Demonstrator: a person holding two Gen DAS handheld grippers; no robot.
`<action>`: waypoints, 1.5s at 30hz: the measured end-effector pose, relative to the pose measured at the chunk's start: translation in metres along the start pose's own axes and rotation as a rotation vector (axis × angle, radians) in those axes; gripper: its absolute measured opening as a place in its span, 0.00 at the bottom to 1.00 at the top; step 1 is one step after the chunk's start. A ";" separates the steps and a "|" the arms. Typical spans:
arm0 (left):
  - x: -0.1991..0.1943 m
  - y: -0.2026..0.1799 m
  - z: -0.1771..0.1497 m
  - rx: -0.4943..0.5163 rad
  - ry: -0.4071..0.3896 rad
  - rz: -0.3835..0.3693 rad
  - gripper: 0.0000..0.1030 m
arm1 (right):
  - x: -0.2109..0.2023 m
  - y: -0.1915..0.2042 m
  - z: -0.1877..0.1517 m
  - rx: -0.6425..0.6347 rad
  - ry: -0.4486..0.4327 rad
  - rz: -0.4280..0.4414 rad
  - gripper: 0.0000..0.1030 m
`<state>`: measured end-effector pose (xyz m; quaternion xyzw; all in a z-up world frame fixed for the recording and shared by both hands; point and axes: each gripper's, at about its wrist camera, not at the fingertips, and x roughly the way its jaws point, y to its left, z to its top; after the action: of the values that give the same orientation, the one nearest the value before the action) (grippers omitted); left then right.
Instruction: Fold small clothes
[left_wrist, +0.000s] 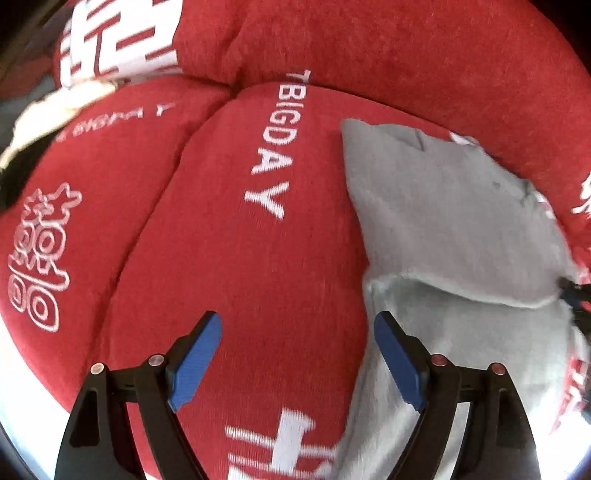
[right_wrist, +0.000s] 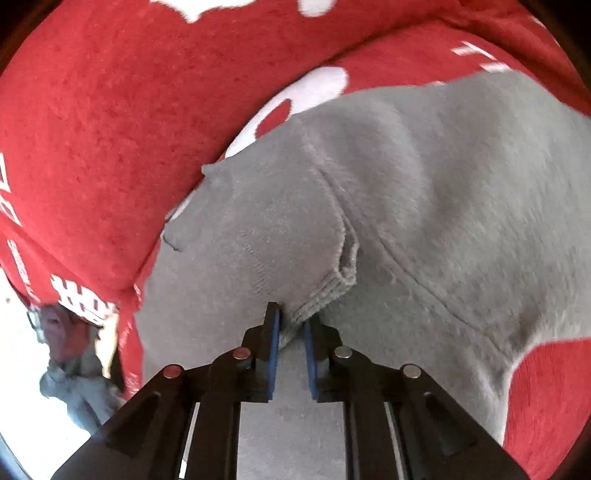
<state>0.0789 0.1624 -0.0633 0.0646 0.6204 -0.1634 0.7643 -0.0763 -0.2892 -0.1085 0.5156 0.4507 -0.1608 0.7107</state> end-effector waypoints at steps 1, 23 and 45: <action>-0.002 0.002 0.003 -0.011 0.005 -0.030 0.83 | -0.002 -0.002 0.000 -0.001 0.004 0.002 0.19; 0.059 -0.036 0.133 0.006 -0.020 -0.171 0.08 | -0.006 0.029 0.017 -0.036 -0.035 0.091 0.08; 0.039 -0.042 0.041 0.132 0.017 0.022 0.61 | -0.002 0.001 0.016 0.044 -0.017 0.011 0.17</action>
<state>0.1104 0.1039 -0.0874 0.1231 0.6140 -0.1949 0.7549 -0.0687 -0.3032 -0.1052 0.5322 0.4381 -0.1711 0.7039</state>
